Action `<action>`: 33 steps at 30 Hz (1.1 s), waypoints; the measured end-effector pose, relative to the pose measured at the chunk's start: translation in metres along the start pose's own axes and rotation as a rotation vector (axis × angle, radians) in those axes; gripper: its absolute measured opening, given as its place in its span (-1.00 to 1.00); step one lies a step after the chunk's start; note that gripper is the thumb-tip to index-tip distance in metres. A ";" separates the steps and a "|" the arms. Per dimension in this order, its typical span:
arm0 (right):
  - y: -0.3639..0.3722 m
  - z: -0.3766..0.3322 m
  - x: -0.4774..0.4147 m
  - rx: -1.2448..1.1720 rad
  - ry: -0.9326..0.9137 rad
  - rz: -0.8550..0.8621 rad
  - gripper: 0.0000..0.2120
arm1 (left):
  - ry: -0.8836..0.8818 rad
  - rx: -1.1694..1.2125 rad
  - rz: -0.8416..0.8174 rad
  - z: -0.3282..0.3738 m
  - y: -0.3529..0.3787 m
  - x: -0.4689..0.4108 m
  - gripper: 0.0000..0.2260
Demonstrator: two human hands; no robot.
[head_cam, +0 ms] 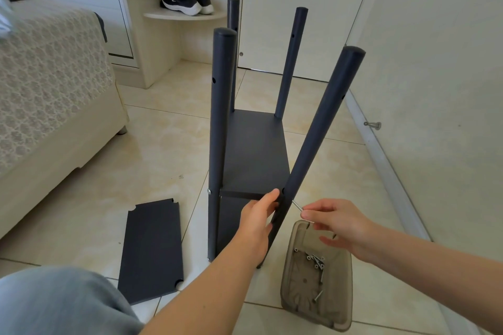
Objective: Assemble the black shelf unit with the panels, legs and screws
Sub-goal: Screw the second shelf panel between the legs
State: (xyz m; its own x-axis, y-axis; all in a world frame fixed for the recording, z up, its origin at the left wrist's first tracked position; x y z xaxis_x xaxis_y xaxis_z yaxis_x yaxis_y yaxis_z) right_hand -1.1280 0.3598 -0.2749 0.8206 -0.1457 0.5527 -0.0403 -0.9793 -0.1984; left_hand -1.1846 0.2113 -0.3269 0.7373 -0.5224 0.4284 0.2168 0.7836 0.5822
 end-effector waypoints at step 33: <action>0.002 -0.015 -0.001 0.058 -0.084 0.046 -0.97 | -0.028 -0.099 -0.068 -0.003 0.001 -0.002 -0.90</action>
State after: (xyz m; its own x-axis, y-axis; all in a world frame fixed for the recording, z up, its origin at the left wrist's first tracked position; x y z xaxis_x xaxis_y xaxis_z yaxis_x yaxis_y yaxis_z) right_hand -1.1369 0.3555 -0.2638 0.8634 -0.1760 0.4728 -0.0483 -0.9617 -0.2697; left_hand -1.1841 0.2140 -0.3293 0.7005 -0.5840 0.4101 0.3290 0.7743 0.5406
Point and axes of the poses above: each hand's wrist, its own x-axis away from the middle knuckle, its own y-axis out of the palm, z = x × y, the point moved 9 cm from there along -x, towards the middle knuckle, and after that the axes turned 13 degrees about -z, right-handed, at the moved point
